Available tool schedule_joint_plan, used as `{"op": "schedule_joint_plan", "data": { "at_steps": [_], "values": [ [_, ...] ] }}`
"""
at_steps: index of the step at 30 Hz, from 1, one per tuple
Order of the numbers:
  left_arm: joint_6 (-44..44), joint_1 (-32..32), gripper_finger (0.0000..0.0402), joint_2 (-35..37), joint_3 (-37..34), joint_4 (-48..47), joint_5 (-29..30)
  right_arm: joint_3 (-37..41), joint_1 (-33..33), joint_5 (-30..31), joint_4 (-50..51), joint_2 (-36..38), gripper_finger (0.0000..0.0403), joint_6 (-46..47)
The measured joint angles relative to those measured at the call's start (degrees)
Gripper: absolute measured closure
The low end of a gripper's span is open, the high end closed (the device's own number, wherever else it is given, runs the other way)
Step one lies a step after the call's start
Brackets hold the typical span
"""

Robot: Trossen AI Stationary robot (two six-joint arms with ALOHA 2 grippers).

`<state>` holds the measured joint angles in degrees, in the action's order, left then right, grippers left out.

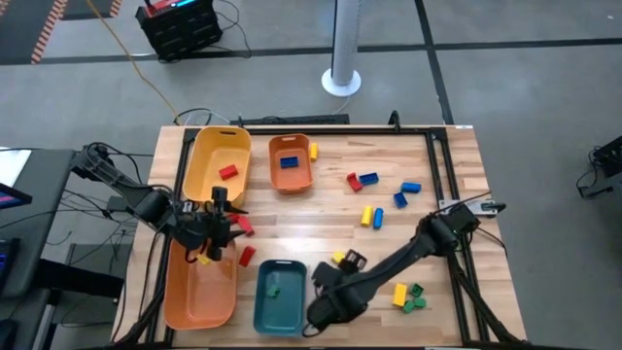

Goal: Sort blocks
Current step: Put the blue game piece into the top orange bin

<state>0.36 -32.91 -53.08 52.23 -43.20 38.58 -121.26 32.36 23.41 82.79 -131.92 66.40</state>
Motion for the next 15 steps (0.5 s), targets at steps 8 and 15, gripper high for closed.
{"op": "schedule_joint_plan", "data": {
  "at_steps": [8, 15],
  "values": [
    [0.44, -0.01, 0.0171, 0.30, 0.00, -0.45, -0.02, 14.65, 2.29, 0.14, -0.56, 10.46, 0.0149, 9.61],
    [2.40, 1.54, 0.0171, 0.22, -0.02, 1.81, 0.06, 39.21, 1.77, 0.47, -23.50, 24.01, 0.0149, 10.85]
  ]
}}
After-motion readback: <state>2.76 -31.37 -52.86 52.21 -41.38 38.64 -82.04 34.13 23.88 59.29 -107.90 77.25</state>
